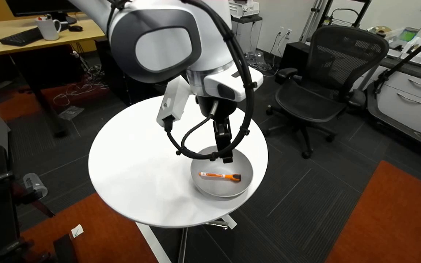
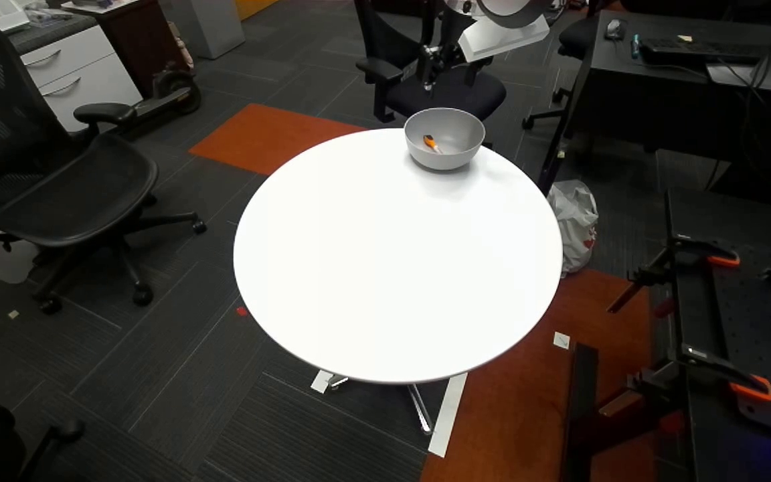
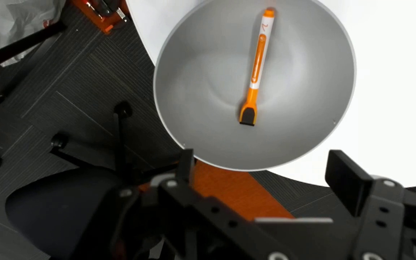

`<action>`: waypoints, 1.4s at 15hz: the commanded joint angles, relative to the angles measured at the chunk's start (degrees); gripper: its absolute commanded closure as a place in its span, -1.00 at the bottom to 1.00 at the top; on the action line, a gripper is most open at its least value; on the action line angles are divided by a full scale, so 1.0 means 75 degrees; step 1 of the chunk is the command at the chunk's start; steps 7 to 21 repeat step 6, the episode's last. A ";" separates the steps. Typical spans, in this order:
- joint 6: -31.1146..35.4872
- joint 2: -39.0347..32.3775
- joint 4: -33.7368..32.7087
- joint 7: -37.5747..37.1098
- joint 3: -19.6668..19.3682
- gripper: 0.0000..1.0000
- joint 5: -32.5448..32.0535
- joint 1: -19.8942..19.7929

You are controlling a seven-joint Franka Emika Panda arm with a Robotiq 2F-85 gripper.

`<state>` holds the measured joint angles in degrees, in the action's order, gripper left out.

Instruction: Put the pen in the bowl, take it out and put it on the table then place it back in the bowl

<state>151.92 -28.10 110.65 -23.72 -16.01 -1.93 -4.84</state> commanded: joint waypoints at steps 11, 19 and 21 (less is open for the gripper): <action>-0.0012 -0.0017 -0.0017 0.0054 0.0124 -1.00 0.0106 -0.0063; -0.0012 -0.0017 -0.0017 0.0054 0.0124 -1.00 0.0106 -0.0063; -0.0012 -0.0017 -0.0017 0.0054 0.0124 -1.00 0.0106 -0.0063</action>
